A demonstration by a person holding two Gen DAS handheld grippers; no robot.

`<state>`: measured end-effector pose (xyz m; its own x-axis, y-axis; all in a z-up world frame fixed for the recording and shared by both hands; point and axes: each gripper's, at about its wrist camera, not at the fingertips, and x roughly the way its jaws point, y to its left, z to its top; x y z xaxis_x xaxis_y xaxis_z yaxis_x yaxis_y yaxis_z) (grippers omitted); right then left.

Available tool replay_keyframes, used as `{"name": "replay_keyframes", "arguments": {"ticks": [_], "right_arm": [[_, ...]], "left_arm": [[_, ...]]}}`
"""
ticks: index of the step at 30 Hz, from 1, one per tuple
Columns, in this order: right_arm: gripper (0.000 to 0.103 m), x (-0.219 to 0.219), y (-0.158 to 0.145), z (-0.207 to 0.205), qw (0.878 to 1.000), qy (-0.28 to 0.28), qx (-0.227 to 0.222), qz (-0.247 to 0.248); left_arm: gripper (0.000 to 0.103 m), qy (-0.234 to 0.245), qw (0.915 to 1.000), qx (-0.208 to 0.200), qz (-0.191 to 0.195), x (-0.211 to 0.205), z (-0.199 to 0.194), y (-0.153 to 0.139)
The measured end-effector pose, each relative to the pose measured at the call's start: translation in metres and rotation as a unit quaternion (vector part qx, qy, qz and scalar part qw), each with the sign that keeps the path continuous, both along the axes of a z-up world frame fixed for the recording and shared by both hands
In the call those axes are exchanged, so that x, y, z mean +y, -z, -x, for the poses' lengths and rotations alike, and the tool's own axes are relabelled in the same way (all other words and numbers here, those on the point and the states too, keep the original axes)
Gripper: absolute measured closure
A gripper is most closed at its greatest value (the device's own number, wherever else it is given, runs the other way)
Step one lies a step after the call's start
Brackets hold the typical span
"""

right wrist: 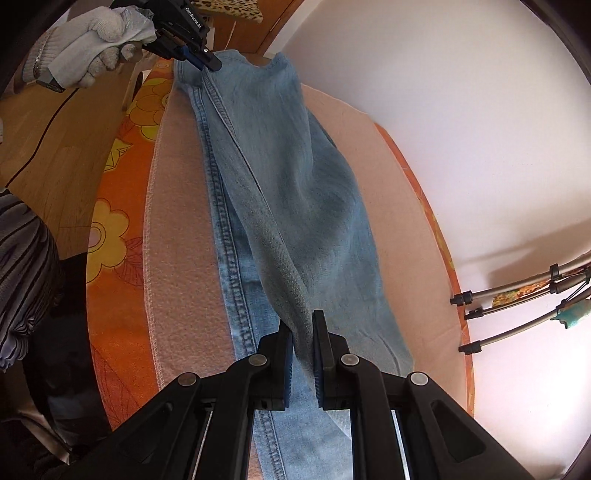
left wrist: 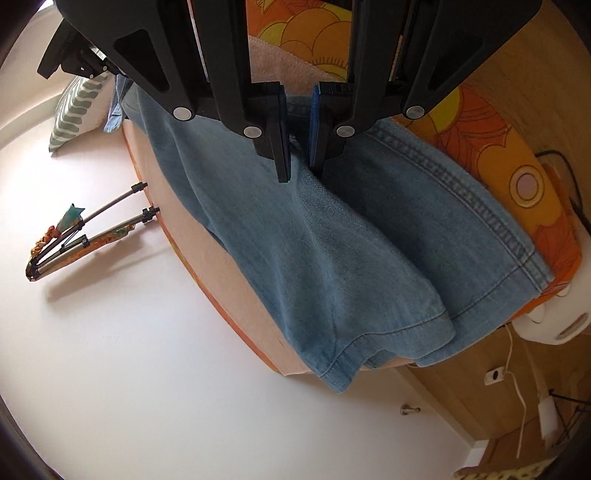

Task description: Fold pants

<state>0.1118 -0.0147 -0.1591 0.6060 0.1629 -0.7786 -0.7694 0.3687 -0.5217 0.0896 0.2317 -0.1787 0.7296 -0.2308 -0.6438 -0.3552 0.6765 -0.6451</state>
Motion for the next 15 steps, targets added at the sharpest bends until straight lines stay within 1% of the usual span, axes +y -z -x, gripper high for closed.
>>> {"name": "replay_keyframes", "arguments": {"ticks": [2, 4, 5, 6, 7, 8, 9, 11, 14, 15], "right_arm": [[0.094, 0.001, 0.000, -0.001, 1.000, 0.000, 0.021, 0.010], [0.087, 0.002, -0.006, -0.002, 0.999, -0.002, 0.038, 0.015], [0.074, 0.003, -0.013, -0.002, 0.999, -0.005, 0.048, 0.008], [0.068, 0.004, -0.021, -0.002, 0.998, -0.009, 0.057, -0.005], [0.061, 0.007, -0.030, -0.002, 0.998, -0.011, 0.064, -0.018], [0.057, 0.010, -0.040, -0.002, 0.997, -0.014, 0.073, -0.034], [0.051, 0.014, -0.051, -0.005, 0.995, -0.018, 0.084, -0.053], [0.046, 0.026, -0.071, -0.017, 0.990, -0.021, 0.096, -0.098], [0.046, 0.052, -0.093, -0.040, 0.983, -0.022, 0.106, -0.149], [0.046, 0.063, -0.098, -0.050, 0.981, -0.027, 0.109, -0.161]], "left_arm": [[0.095, 0.015, 0.9999, -0.003, 0.003, -0.003, 0.008, 0.003], [0.095, 0.024, 0.9997, -0.006, 0.001, 0.000, 0.019, 0.001], [0.094, 0.023, 0.9997, -0.009, -0.005, 0.003, 0.025, 0.000], [0.094, 0.018, 0.9997, -0.013, -0.010, 0.008, 0.030, -0.003], [0.091, 0.013, 0.9997, -0.015, -0.014, 0.014, 0.034, -0.004], [0.078, 0.006, 0.9997, -0.015, -0.017, 0.021, 0.035, -0.006], [0.068, -0.003, 0.9997, -0.015, -0.017, 0.028, 0.036, -0.007], [0.067, -0.022, 0.9995, -0.016, -0.016, 0.045, 0.034, -0.007], [0.066, -0.040, 0.9989, -0.021, -0.008, 0.064, 0.022, -0.005], [0.062, -0.040, 0.9989, -0.020, -0.012, 0.068, 0.016, -0.003]]}}
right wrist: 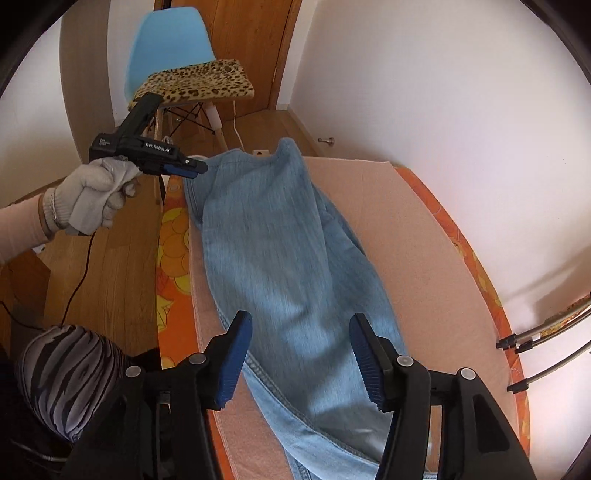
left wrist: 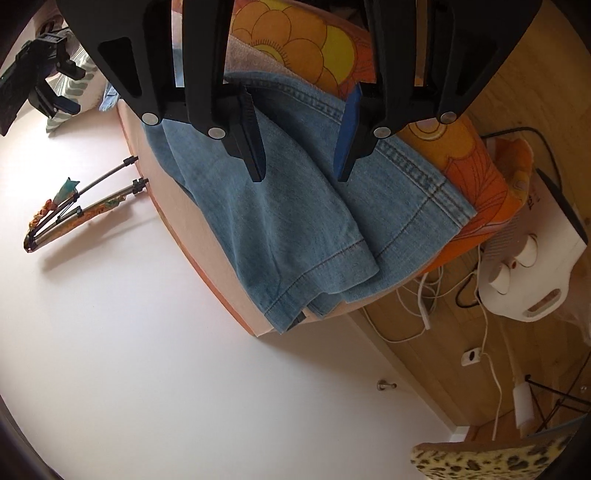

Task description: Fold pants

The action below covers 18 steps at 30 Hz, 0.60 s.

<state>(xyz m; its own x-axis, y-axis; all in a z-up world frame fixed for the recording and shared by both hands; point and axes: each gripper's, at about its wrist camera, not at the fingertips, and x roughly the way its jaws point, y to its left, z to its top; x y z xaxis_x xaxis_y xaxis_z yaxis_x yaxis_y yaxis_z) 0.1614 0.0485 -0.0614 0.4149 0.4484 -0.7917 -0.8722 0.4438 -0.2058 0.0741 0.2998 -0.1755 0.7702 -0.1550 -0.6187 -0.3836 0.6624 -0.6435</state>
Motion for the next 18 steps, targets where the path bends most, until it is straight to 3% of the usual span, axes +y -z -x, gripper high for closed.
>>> {"name": "replay_keyframes", "arguments": {"ticks": [7, 12, 14, 15, 16, 18], "right_arm": [[0.046, 0.097, -0.006, -0.081, 0.999, -0.012, 0.024, -0.043], [0.047, 0.153, 0.013, -0.132, 0.995, 0.004, 0.074, -0.068], [0.048, 0.172, 0.025, -0.148, 0.994, 0.009, 0.087, -0.070], [0.048, 0.181, 0.029, -0.153, 0.993, 0.009, 0.091, -0.070], [0.048, 0.187, 0.034, -0.158, 0.993, 0.008, 0.096, -0.070], [0.048, 0.200, 0.043, -0.165, 0.992, 0.006, 0.105, -0.068]], "left_arm": [[0.059, -0.039, 0.9988, 0.014, 0.028, 0.028, -0.027, 0.029], [0.059, -0.048, 0.9988, 0.000, 0.005, 0.031, -0.036, 0.030], [0.064, -0.050, 0.9987, -0.011, -0.003, 0.029, -0.038, 0.030], [0.080, -0.048, 0.9987, -0.017, -0.007, 0.028, -0.038, 0.031], [0.089, -0.043, 0.9988, -0.022, -0.010, 0.028, -0.039, 0.031], [0.089, -0.036, 0.9986, -0.036, -0.011, 0.026, -0.037, 0.030]]}}
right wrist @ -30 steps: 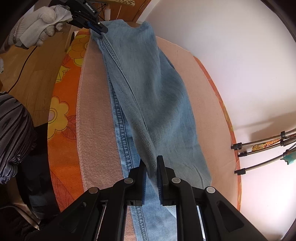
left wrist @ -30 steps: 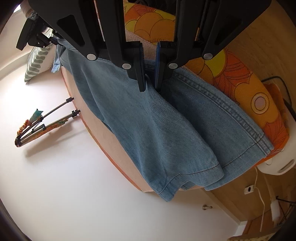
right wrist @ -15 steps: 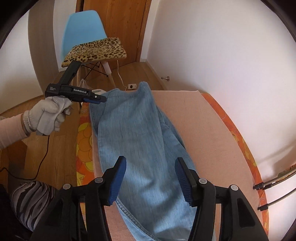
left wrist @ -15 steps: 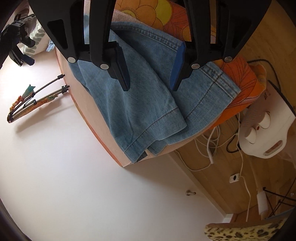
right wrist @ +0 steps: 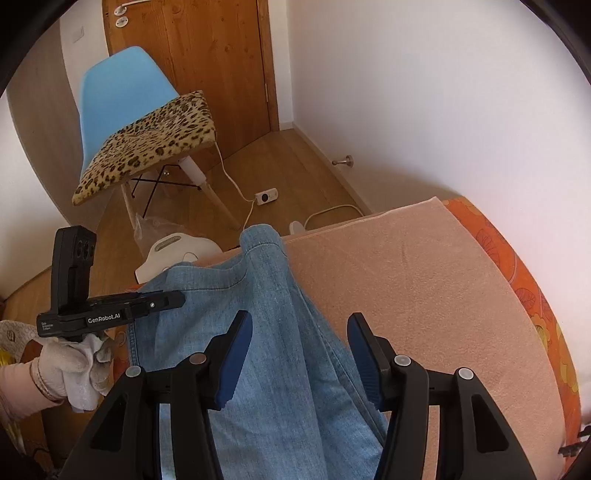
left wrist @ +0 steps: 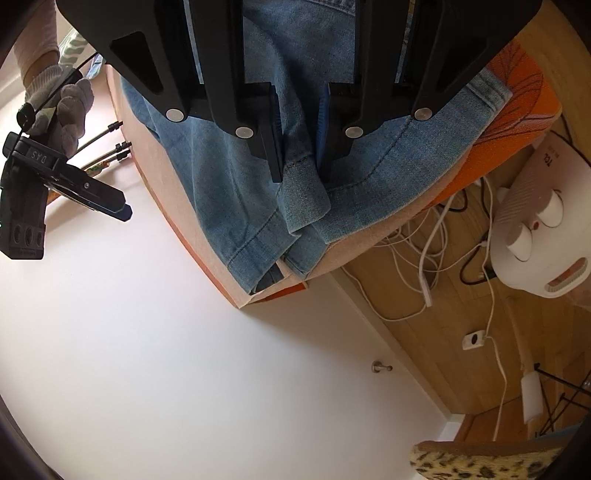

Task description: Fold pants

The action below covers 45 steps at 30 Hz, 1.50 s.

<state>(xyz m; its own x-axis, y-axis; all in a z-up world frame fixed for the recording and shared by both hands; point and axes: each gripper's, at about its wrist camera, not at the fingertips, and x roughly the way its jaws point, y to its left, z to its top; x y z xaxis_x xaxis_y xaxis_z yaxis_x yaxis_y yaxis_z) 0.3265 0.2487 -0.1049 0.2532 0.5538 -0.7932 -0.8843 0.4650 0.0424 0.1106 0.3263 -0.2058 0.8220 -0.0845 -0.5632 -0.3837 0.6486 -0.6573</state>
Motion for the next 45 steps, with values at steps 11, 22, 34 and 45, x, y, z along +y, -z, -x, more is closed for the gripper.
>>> {"name": "replay_keyframes", "arguments": {"ticks": [11, 22, 34, 45], "right_arm": [[0.062, 0.055, 0.036, -0.032, 0.997, -0.018, 0.074, -0.004], [0.050, 0.112, 0.074, -0.031, 0.996, -0.032, 0.051, 0.065], [0.102, 0.121, 0.076, -0.018, 0.997, -0.053, 0.044, 0.045], [0.103, 0.101, 0.032, -0.012, 0.999, -0.045, 0.012, -0.009]], "left_arm": [[0.096, -0.041, 0.9975, -0.044, 0.036, -0.003, 0.085, 0.001], [0.096, -0.035, 0.9986, -0.038, 0.011, -0.007, 0.094, -0.003], [0.078, -0.036, 0.9989, -0.024, -0.020, 0.003, 0.075, -0.002], [0.100, -0.030, 0.9980, -0.050, -0.025, -0.010, 0.092, -0.009]]}}
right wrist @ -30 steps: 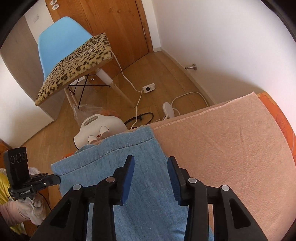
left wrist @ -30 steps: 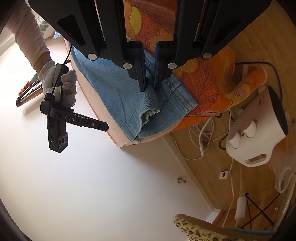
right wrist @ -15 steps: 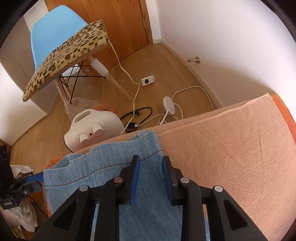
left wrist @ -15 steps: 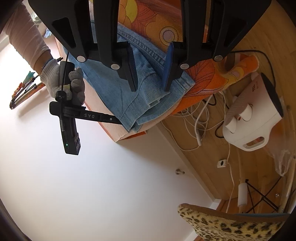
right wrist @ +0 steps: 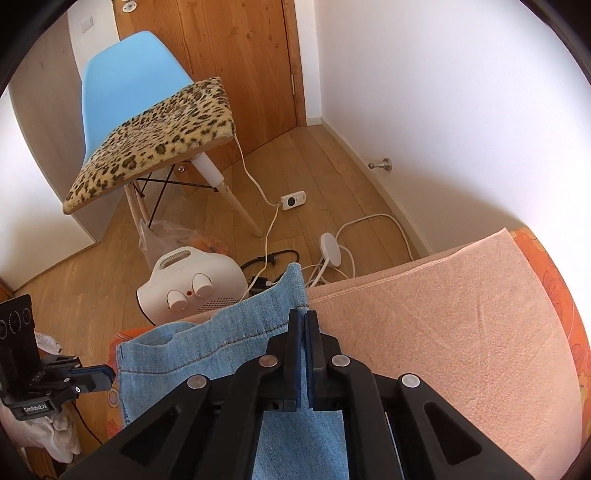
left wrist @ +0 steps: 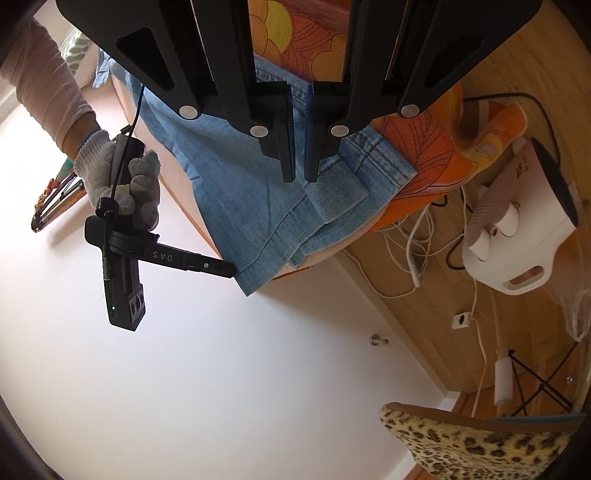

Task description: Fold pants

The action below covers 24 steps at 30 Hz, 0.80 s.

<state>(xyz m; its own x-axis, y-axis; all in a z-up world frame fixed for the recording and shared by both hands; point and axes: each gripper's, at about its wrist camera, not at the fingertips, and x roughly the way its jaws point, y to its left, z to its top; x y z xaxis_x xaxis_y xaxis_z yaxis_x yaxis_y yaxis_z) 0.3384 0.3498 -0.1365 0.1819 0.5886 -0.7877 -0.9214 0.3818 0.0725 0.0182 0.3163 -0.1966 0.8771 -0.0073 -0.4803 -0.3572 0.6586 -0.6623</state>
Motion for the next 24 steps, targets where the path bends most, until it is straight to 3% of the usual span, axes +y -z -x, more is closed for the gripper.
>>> {"name": "replay_keyframes", "arguments": {"ticks": [2, 4, 6, 8, 13, 17, 18, 19, 24], "right_arm": [[0.103, 0.002, -0.004, 0.000, 1.000, -0.001, -0.007, -0.003], [0.103, 0.005, -0.002, -0.002, 1.000, 0.005, -0.012, 0.002], [0.103, 0.008, 0.001, -0.002, 1.000, 0.005, -0.013, 0.006], [0.103, 0.009, 0.004, 0.000, 1.000, 0.000, -0.012, 0.007], [0.103, 0.009, 0.008, 0.002, 1.000, -0.003, -0.013, 0.010], [0.103, 0.006, 0.006, 0.000, 1.000, 0.001, -0.012, 0.005], [0.103, 0.005, 0.005, 0.000, 1.000, 0.002, -0.012, 0.004], [0.103, 0.004, 0.004, -0.001, 1.000, 0.002, -0.014, 0.004], [0.103, 0.000, -0.001, 0.003, 1.000, 0.002, -0.021, -0.001]], "left_arm": [[0.100, -0.010, 0.9997, 0.006, -0.022, 0.002, 0.003, -0.003], [0.098, -0.007, 0.9999, 0.009, -0.008, 0.009, 0.003, 0.001], [0.075, -0.005, 0.9997, 0.020, -0.010, 0.012, -0.001, 0.002], [0.069, 0.011, 0.9992, 0.026, -0.028, 0.012, -0.010, 0.001], [0.066, 0.046, 0.9945, 0.066, -0.068, 0.005, -0.038, 0.004], [0.069, 0.049, 0.9935, 0.069, -0.077, 0.005, -0.044, 0.007], [0.087, 0.051, 0.9931, 0.068, -0.080, 0.004, -0.044, 0.007], [0.097, 0.056, 0.9930, 0.067, -0.080, 0.003, -0.044, 0.007], [0.100, 0.052, 0.9933, 0.052, -0.090, -0.004, -0.029, 0.001]]}}
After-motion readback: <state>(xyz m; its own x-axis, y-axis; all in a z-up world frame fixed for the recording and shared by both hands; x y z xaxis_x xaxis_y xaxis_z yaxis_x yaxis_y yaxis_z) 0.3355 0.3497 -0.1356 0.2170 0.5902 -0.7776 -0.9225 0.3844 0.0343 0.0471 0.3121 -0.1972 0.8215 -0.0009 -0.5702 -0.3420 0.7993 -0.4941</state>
